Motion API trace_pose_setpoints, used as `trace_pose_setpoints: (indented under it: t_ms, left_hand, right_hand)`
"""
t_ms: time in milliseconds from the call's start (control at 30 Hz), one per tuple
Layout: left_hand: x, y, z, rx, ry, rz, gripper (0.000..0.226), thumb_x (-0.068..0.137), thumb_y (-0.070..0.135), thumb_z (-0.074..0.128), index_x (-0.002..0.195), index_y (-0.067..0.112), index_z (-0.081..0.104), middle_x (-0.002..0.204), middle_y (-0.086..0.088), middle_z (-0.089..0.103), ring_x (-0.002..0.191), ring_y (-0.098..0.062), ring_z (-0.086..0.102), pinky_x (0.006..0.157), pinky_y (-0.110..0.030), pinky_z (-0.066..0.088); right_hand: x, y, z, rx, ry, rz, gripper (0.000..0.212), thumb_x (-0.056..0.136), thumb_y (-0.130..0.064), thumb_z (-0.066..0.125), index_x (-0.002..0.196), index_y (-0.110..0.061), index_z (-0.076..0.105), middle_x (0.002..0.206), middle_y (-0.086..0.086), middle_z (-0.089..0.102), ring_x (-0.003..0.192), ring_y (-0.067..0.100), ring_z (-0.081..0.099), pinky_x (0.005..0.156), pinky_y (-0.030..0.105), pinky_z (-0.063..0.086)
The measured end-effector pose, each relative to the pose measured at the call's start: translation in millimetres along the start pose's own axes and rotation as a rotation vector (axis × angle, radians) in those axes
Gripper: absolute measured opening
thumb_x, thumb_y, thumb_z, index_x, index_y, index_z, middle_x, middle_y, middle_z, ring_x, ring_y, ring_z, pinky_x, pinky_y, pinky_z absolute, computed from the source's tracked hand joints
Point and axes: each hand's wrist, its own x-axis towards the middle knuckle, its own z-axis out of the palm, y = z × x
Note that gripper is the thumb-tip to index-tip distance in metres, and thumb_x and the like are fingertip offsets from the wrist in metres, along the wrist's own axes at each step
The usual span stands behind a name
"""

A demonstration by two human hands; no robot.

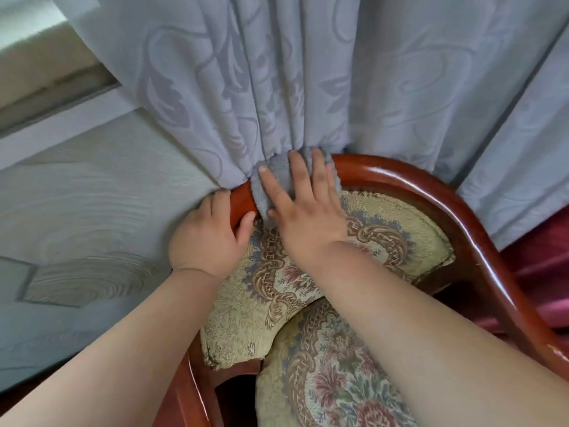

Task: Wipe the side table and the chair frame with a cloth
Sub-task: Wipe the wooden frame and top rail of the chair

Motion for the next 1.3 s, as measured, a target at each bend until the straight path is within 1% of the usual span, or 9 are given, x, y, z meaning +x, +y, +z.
trace_pose_setpoints:
  t_ms: [100,267,400,567,700,1000,1133,1200,1300]
  left_hand:
    - [-1,-2,2,-0.009,0.019,0.000,0.056,0.103,0.053,0.043,0.123,0.003,0.058,0.099,-0.018,0.067,0.071,-0.039,0.064,0.055,-0.042,0.044]
    - [0,-1,3,-0.019,0.017,-0.009,0.057,0.103,0.053,0.043,0.123,0.002,0.059,0.098,-0.018,0.068,0.071,-0.039,0.064,0.055,-0.041,0.045]
    - [0,-1,3,-0.010,0.031,-0.008,0.058,0.104,0.054,0.043,0.122,0.002,0.059,0.098,-0.017,0.070,0.069,-0.038,0.064,0.053,-0.039,0.044]
    - [-1,2,2,0.006,0.059,-0.017,0.054,0.102,0.051,0.048,0.121,0.002,0.060,0.097,-0.016,0.069,0.068,-0.037,0.064,0.052,-0.037,0.042]
    - [-1,2,3,0.006,0.068,-0.012,0.052,0.103,0.050,0.050,0.122,0.002,0.059,0.098,-0.016,0.068,0.071,-0.038,0.064,0.053,-0.038,0.043]
    - [0,-1,2,-0.045,0.023,-0.031,0.060,0.100,0.060,0.047,0.124,0.006,0.056,0.100,-0.015,0.067,0.074,-0.038,0.064,0.056,-0.038,0.043]
    - [-13,3,-1,-0.036,0.024,0.022,0.072,0.100,0.059,0.053,0.145,0.003,0.044,0.133,-0.025,0.058,0.116,-0.044,0.059,0.088,-0.054,0.050]
    - [-30,16,-4,0.033,-0.026,0.139,0.081,0.099,0.059,0.053,0.155,0.003,0.033,0.157,-0.031,0.034,0.143,-0.050,0.036,0.117,-0.062,0.031]
    - [-26,38,-15,-0.011,-0.049,0.192,0.084,0.100,0.057,0.047,0.159,0.001,0.027,0.167,-0.030,0.020,0.156,-0.047,0.019,0.128,-0.059,0.011]
  right_hand:
    - [-2,22,-1,-0.039,0.042,-0.027,0.069,0.103,-0.034,0.048,0.164,-0.032,0.015,0.169,0.015,0.016,0.156,0.043,0.003,0.128,0.054,0.000]
    - [-31,100,-14,-0.150,0.028,0.294,0.074,0.104,-0.030,0.048,0.164,-0.023,0.007,0.162,0.026,0.021,0.149,0.049,0.019,0.125,0.060,0.013]
    - [-32,98,-15,-0.119,0.004,0.418,0.072,0.104,-0.037,0.044,0.165,-0.023,0.008,0.163,0.026,0.019,0.149,0.052,0.015,0.126,0.060,0.005]
    - [-8,47,-3,-0.096,-0.018,0.183,0.073,0.106,-0.041,0.037,0.162,-0.035,-0.009,0.169,0.021,-0.001,0.154,0.049,-0.009,0.125,0.060,-0.008]
    - [-15,70,-7,-0.097,0.025,0.102,0.069,0.105,-0.033,0.039,0.164,-0.035,0.002,0.166,0.019,0.014,0.153,0.047,0.008,0.127,0.055,0.002]
    - [-78,151,-16,-0.093,0.038,0.568,0.071,0.102,-0.032,0.050,0.162,-0.026,0.013,0.154,0.029,0.029,0.138,0.052,0.030,0.116,0.062,0.028]
    - [-41,112,-26,-0.099,-0.036,0.339,0.074,0.106,-0.039,0.040,0.162,-0.034,-0.007,0.165,0.025,0.011,0.151,0.051,0.011,0.124,0.063,0.011]
    - [-25,96,-26,-0.062,-0.076,0.178,0.077,0.106,-0.037,0.040,0.160,-0.039,-0.016,0.170,0.017,-0.002,0.154,0.047,-0.003,0.125,0.062,0.002]
    - [-25,99,-22,-0.078,-0.065,0.122,0.092,0.102,-0.028,0.053,0.159,-0.039,-0.017,0.170,0.014,-0.004,0.155,0.045,-0.003,0.126,0.057,0.000]
